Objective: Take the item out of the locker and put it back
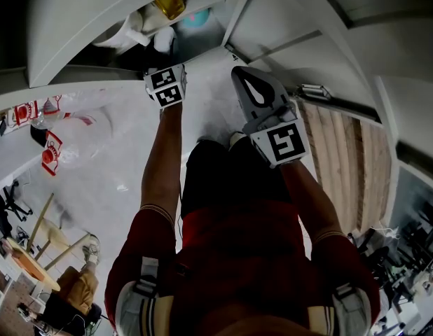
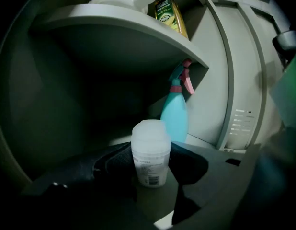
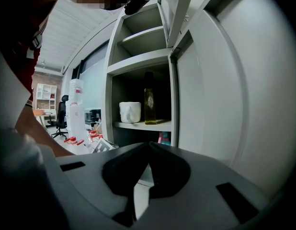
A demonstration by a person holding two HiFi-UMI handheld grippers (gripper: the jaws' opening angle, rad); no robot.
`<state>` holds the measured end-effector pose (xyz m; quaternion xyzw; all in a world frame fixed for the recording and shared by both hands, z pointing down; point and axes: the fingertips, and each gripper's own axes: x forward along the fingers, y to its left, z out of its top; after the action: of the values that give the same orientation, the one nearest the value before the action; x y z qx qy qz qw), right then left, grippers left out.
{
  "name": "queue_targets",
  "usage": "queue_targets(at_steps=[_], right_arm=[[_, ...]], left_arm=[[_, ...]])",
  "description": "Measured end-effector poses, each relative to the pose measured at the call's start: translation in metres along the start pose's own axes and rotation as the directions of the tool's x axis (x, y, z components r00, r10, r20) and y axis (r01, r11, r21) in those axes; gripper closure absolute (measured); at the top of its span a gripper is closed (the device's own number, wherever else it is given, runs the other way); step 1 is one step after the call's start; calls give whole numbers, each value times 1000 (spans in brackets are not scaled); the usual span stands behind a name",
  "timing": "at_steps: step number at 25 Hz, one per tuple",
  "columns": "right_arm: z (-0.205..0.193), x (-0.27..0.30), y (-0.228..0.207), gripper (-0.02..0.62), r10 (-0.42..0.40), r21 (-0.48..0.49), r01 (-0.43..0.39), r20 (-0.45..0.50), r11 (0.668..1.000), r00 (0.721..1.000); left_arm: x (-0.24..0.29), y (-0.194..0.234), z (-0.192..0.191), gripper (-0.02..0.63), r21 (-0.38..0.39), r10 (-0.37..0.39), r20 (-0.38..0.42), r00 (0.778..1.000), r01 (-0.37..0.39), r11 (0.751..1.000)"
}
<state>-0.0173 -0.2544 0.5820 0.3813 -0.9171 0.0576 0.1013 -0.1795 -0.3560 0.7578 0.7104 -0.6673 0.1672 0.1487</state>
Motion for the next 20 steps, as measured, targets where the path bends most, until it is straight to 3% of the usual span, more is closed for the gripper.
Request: queue_targets(at_steps=[9,20], right_arm=[[-1,-2,0,598,-19,0,19,-10,1000,1000],[4,-8,5,598,-24,6,24,-23,1000,999]], left_arm=[[4,-8,-2,385,19,-59,-24,998,59,998],[-7,-11,7,318,24,-46,6,999,46,999]])
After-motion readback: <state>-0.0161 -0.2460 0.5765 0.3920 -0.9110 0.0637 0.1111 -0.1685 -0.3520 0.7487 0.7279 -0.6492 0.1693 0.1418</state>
